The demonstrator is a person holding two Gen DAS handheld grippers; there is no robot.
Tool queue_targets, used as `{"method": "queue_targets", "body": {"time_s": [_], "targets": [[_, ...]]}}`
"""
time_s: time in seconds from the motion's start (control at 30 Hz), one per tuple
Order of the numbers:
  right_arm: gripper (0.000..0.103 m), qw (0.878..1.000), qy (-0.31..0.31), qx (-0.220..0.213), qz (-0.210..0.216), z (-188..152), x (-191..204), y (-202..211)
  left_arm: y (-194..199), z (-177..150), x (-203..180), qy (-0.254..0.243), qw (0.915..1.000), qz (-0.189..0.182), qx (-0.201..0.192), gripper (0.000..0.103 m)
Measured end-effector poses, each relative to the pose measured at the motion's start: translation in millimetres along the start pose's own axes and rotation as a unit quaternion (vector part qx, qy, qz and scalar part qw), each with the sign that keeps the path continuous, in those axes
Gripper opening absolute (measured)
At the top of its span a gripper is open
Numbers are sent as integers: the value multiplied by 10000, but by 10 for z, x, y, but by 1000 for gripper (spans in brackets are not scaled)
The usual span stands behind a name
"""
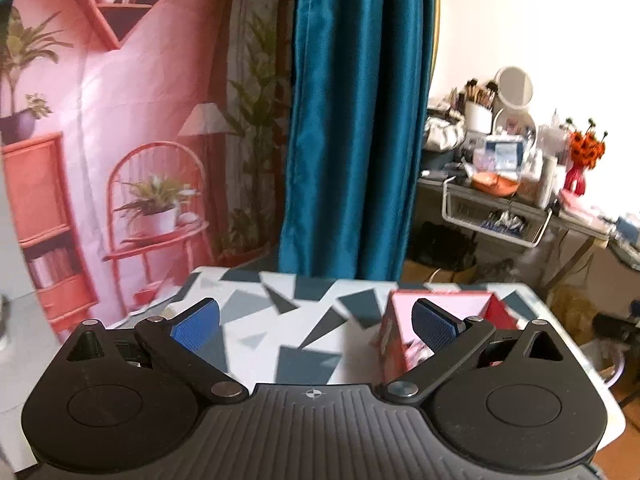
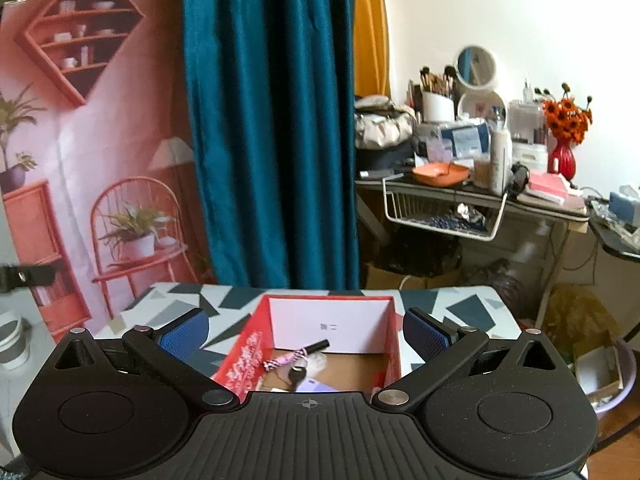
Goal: Organize rigid objects
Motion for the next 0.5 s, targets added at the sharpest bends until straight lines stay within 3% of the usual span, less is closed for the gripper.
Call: {"method": "queue_targets", "body": {"time_s": [0.5], "targets": [[103, 9983, 248, -535, -37, 53, 178, 746, 544, -62, -149, -116, 9987, 371, -343, 103]]}}
Point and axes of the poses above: each gripper's, at about its wrist camera, not at the fingertips, and y roughly against the way its jaws point, x to its left, z to its top, the point moved 7 cm from there along -y, roughly the way its jaws point, and after that the axes turned 15 degrees about -z, right-handed, at the moved point
